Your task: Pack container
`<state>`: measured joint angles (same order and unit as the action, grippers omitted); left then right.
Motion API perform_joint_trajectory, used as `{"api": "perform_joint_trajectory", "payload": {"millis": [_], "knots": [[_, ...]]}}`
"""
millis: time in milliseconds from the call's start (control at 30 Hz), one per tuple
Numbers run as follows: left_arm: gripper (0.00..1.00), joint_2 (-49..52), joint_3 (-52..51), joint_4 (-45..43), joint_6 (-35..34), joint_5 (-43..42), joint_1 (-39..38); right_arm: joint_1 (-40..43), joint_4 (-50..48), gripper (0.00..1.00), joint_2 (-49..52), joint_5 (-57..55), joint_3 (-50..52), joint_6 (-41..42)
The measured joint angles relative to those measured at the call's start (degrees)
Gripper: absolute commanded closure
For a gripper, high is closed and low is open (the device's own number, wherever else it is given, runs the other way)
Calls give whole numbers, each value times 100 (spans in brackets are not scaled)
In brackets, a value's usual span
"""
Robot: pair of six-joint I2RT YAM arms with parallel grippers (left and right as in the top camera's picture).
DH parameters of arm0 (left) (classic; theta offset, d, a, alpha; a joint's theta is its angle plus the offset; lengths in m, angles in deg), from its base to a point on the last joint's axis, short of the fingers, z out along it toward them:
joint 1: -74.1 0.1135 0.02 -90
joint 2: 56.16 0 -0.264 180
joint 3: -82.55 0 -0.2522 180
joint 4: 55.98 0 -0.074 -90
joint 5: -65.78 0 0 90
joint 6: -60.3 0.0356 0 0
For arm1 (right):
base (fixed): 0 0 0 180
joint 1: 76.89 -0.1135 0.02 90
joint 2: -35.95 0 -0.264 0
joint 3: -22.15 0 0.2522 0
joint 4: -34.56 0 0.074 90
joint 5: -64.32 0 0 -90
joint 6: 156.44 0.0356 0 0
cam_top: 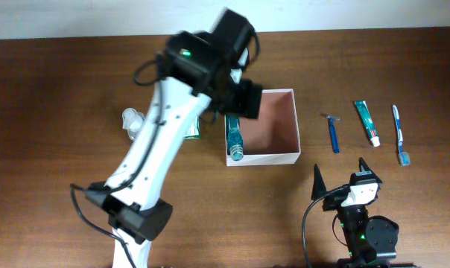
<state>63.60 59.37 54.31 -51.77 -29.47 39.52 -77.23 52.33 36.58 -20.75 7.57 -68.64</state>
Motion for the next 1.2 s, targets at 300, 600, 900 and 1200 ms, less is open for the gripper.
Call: {"api": "perform_joint_trajectory", "payload": {"millis": [300, 600, 900, 1200], "knots": [[2, 2, -1464, 0, -1443, 505, -216, 0, 0, 1, 0, 0, 0, 2], [1, 0, -2284, -317, -1934, 509, -487, 0, 0, 1, 0, 0, 0, -2], [1, 0, -2780, -977, -1980, 509, -553, 0, 0, 1, 0, 0, 0, 0], [1, 2, -3230, -1456, -1982, 509, -546, 0, 0, 1, 0, 0, 0, 2]]}}
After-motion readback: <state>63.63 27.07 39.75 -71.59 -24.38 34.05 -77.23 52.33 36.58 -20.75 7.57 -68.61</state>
